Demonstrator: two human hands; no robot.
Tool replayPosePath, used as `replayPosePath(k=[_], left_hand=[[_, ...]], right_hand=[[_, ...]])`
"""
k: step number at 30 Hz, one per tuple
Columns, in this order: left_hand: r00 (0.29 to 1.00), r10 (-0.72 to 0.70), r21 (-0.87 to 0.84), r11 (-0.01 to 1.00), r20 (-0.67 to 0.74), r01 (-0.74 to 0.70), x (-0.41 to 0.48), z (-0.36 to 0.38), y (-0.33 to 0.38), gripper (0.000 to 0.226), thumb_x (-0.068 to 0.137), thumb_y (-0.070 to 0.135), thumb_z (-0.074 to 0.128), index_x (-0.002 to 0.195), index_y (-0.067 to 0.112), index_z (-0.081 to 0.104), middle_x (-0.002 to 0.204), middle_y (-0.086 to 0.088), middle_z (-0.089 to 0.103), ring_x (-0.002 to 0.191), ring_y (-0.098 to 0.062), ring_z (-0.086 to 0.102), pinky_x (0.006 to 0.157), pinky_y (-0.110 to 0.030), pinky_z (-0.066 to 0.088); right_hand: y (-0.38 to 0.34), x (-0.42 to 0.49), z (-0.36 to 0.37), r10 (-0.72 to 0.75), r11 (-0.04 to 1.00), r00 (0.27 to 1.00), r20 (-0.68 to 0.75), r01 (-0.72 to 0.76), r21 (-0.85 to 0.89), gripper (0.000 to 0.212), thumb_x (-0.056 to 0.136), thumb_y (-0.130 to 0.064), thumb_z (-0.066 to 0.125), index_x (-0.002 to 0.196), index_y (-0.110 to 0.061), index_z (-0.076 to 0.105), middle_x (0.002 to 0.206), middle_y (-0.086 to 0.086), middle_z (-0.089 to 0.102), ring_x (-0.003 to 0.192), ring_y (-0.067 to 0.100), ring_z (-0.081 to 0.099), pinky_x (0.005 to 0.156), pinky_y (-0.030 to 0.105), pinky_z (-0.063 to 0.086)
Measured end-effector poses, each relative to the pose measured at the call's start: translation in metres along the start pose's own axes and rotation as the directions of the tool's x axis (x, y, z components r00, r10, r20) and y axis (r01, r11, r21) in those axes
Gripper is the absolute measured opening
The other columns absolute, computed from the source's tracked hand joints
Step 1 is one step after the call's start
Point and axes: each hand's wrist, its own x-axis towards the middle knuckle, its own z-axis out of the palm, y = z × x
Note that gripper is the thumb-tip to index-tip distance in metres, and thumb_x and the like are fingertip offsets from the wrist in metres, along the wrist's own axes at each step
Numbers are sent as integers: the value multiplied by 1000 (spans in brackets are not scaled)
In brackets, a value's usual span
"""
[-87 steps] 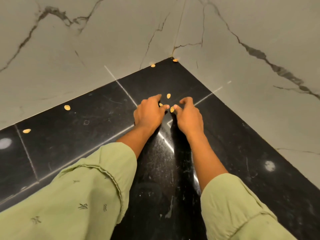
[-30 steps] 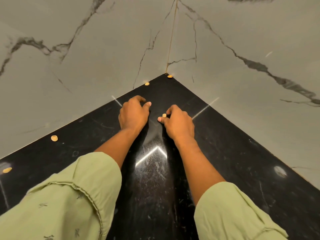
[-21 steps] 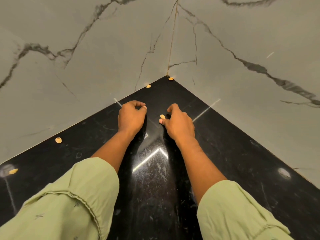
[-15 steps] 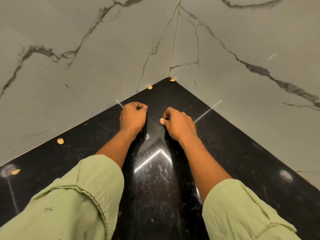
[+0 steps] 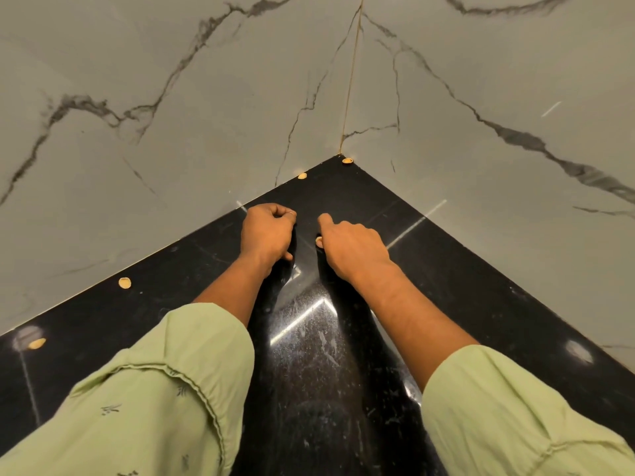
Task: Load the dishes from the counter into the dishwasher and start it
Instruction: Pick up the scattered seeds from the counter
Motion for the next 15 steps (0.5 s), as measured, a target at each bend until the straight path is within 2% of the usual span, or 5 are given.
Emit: replayPosePath(k=[6,11,15], left_hand=[[1000,21,21,1000,7,-21,0,-2,-2,13,99,20,58,93,19,69,88,6,66,40,-11,57,42,-23,47],[1000,28,10,1000,-2,-28,-2,-1,-1,13,98,19,57,91,19,69,75,2,65,33,-9,51,39,-24,44],[999,43,9,999,2,-43,-1,-2,-2,14,98,19,57,91,20,68,75,2,65,33,-8,52,38,-23,43]], right_hand=[[-5,-3,2,20,999,1000,-22,-21,-25,25,103,-15,42,127,-7,40,108,14,64,95,35,63,65,38,34],[2,4,-6,71,982,986,150,-96,164,28,104,-30,41,120,-8,45,114,15,60,101,35,59,73,41,42],[-1,7,-12,80,957,959,273,-150,247,30,102,-35,45,117,-10,53,113,13,60,99,32,59,88,47,50]])
